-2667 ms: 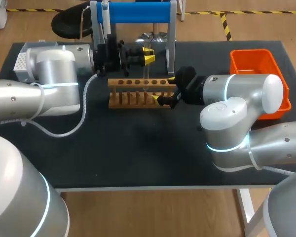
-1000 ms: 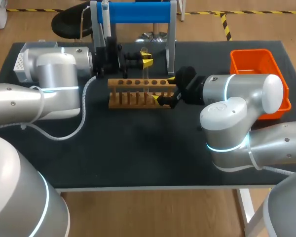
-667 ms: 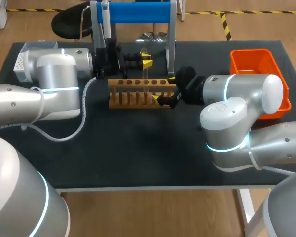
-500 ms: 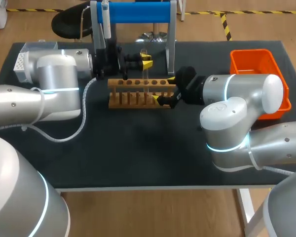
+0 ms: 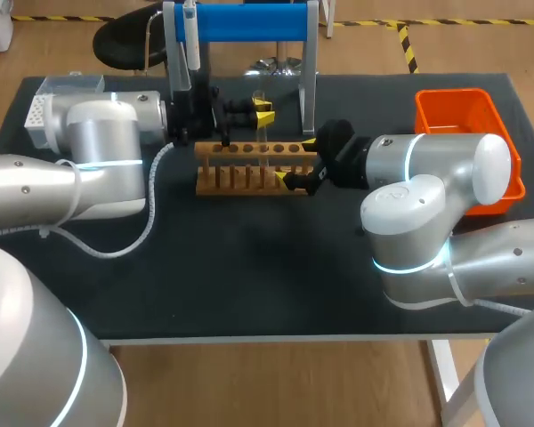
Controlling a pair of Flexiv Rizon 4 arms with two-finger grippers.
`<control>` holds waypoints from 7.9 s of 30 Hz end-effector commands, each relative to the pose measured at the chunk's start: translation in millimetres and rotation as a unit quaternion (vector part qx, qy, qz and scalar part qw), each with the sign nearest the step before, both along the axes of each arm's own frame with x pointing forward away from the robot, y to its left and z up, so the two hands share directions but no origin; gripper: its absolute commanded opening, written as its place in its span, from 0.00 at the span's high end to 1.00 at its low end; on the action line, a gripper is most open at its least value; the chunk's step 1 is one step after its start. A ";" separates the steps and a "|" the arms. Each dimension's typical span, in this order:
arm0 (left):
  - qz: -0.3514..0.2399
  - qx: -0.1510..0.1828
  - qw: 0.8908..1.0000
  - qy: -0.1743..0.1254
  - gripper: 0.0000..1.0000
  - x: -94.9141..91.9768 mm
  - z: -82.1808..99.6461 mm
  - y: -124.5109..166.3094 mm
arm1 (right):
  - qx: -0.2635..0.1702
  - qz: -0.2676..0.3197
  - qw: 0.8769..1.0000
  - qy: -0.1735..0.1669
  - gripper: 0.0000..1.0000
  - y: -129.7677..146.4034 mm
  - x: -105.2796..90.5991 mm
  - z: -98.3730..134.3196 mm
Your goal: Invert the test tube, pick up the pipette, mount the tip to pipette, aspirate from beaker and dispense into the tube, eject the tip, return the pipette, and cap with the stopper.
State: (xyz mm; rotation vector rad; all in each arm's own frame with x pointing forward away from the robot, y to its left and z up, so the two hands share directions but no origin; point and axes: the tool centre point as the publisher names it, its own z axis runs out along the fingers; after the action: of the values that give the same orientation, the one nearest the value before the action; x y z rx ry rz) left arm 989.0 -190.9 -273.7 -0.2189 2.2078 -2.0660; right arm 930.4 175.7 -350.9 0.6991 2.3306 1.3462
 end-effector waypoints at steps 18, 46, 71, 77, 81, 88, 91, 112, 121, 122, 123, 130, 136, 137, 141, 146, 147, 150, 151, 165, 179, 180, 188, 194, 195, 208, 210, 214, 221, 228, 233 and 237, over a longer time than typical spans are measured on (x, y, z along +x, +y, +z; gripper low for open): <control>-0.001 -0.002 1.000 0.009 1.00 0.5 -13.7 0.3 | -0.001 0.001 1.000 0.001 0.00 -0.2 0.0 0.6; 0.087 0.076 0.993 0.013 0.00 -43.0 56.7 77.1 | -0.001 0.001 1.000 0.001 0.00 -0.2 0.0 0.6; 0.121 0.074 0.990 0.017 0.00 -54.1 65.2 96.1 | -0.001 0.001 1.000 0.001 0.00 -0.2 0.0 0.6; 0.138 0.067 0.988 0.022 0.00 -49.3 63.2 111.8 | -0.001 0.001 1.000 0.001 0.00 -0.2 0.0 0.6; 0.184 0.080 0.980 0.017 0.00 -42.3 61.3 146.5 | -0.001 0.001 1.000 0.001 0.00 -0.2 0.0 0.6; 0.270 0.112 0.956 0.024 0.00 -35.0 56.1 223.2 | -0.001 0.001 1.000 0.001 0.00 -0.2 0.0 0.6; 0.307 0.121 0.943 0.037 0.00 -31.8 48.7 253.9 | -0.001 0.001 1.000 0.001 0.00 -0.2 0.0 0.6; 0.459 0.150 0.872 0.078 0.00 5.5 12.4 365.2 | -0.001 0.001 1.000 0.001 0.00 -0.2 0.0 0.6; 0.493 0.163 0.850 0.089 0.00 34.5 -4.0 389.2 | -0.001 0.001 1.000 0.001 0.00 -0.2 0.0 0.6; 0.495 0.168 0.847 0.093 0.00 37.3 -6.3 391.4 | -0.001 0.001 1.000 0.001 0.00 -0.2 0.0 0.6; 0.496 0.167 0.847 0.096 0.00 40.0 -9.1 394.3 | -0.001 0.001 1.000 0.001 0.00 -0.2 0.0 0.6; 0.502 0.167 0.842 0.108 0.00 55.0 -20.4 408.1 | -0.001 0.001 1.000 0.001 0.00 -0.2 0.0 0.6; 0.498 0.164 0.844 0.115 0.00 68.0 -28.6 414.4 | -0.001 0.001 1.000 0.001 0.00 -0.2 0.0 0.6; 0.498 0.165 0.843 0.117 0.00 70.5 -30.3 415.5 | -0.001 0.001 1.000 0.001 0.00 -0.2 0.0 0.6; 0.498 0.162 0.843 0.123 0.00 79.9 -36.7 419.0 | -0.001 0.001 1.000 0.001 0.00 -0.2 0.0 0.6; 0.501 0.158 0.841 0.129 0.00 89.6 -46.8 423.7 | -0.001 0.001 1.000 0.001 0.00 -0.2 0.0 0.6; 0.502 0.158 0.840 0.131 0.00 91.6 -48.6 425.0 | -0.001 0.001 1.000 0.001 0.00 -0.2 0.0 0.6; 0.505 0.155 0.839 0.133 0.00 98.0 -51.8 428.3 | -0.001 0.001 1.000 0.001 0.00 -0.2 0.0 0.6; 0.506 0.155 0.838 0.133 0.00 100.1 -52.7 429.0 | -0.001 0.001 1.000 0.001 0.00 -0.2 0.0 0.6; 0.511 0.148 0.836 0.132 0.05 123.1 -60.2 430.4 | -0.001 0.001 1.000 0.001 0.00 -0.2 0.0 0.6; 0.512 0.148 0.835 0.133 0.52 136.2 -68.5 430.9 | -0.001 0.001 1.000 0.001 0.00 -0.2 0.0 0.6; 0.512 0.149 0.835 0.133 0.52 137.4 -69.0 430.8 | -0.001 0.001 1.000 0.001 0.00 -0.2 0.0 0.6; 0.512 0.149 0.835 0.133 0.53 144.7 -72.3 428.4 | -0.001 0.001 1.000 0.001 0.00 -0.2 0.0 0.6; 0.516 0.149 0.832 0.137 0.54 147.8 -76.0 427.3 | -0.001 0.001 1.000 0.001 0.00 -0.2 0.0 0.6; 0.517 0.149 0.832 0.137 0.54 148.2 -76.3 427.4 | -0.001 0.001 1.000 0.001 0.00 -0.2 0.0 0.6; 0.516 0.154 0.831 0.142 0.55 153.3 -83.6 427.1 | -0.001 0.001 1.000 0.001 0.00 -0.2 0.0 0.6; 0.516 0.155 0.830 0.143 0.55 153.8 -84.4 427.0 | -0.001 0.001 1.000 0.001 0.00 -0.2 0.0 0.6; 0.516 0.156 0.830 0.144 0.57 155.3 -86.3 426.2 | -0.001 0.001 1.000 0.001 0.00 -0.2 0.0 0.6; 0.515 0.159 0.830 0.145 0.63 156.6 -88.3 424.6 | -0.001 0.001 1.000 0.001 0.00 -0.2 0.0 0.6; 0.517 0.159 0.829 0.145 0.67 157.3 -89.8 424.9 | -0.001 0.001 1.000 0.001 0.00 -0.2 0.0 0.6; 0.516 0.161 0.829 0.147 0.68 158.3 -91.2 424.7 | -0.001 0.001 1.000 0.001 0.00 -0.2 0.0 0.6; 0.515 0.161 0.829 0.147 0.69 158.6 -92.1 424.6 | -0.001 0.001 1.000 0.001 0.00 -0.2 0.0 0.6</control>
State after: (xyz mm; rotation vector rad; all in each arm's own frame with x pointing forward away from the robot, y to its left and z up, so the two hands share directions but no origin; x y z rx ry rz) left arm 1143.7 233.8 -363.7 -1.3935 1.8125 -1.0862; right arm 930.5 175.8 -350.9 0.6990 2.3308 1.3461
